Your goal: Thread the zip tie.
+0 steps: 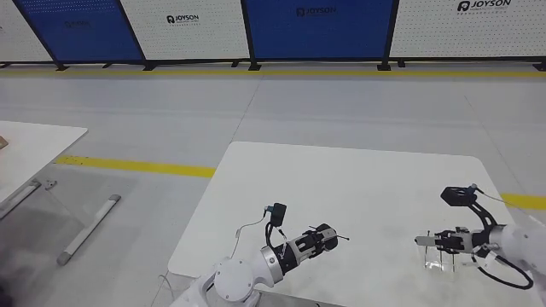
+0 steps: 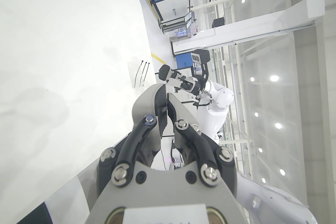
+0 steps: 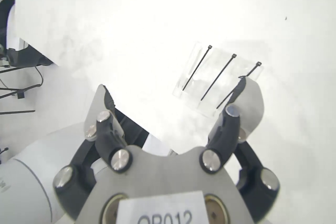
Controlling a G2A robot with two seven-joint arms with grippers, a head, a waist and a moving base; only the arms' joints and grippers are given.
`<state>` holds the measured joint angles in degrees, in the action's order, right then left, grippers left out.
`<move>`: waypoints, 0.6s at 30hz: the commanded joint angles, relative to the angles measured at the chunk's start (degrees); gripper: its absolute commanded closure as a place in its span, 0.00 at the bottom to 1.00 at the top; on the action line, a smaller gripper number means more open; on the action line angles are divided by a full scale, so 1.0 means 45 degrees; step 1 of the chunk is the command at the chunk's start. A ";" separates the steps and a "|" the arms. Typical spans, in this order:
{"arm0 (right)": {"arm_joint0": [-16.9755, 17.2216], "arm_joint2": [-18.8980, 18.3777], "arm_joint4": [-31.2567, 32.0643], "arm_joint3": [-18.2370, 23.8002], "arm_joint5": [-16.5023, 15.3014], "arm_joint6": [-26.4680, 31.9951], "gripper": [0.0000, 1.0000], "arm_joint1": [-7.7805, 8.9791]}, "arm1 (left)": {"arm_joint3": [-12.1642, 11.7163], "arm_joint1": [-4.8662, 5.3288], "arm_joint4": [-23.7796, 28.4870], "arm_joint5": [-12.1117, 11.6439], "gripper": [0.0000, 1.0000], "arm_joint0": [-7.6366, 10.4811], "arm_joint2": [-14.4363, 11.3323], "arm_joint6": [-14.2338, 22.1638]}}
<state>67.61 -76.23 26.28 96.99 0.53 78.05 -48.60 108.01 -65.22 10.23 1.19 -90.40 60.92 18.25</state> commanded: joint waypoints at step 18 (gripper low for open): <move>-0.0787 0.0766 0.0490 -0.0294 0.2322 0.0354 0.00 -0.0047 | 0.0000 0.0000 0.0000 0.0000 1.00 0.0000 0.0000 0.0000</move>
<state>64.19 -73.21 28.00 95.00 9.65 79.66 -48.92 108.01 -65.22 10.23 1.19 -90.40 60.92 18.25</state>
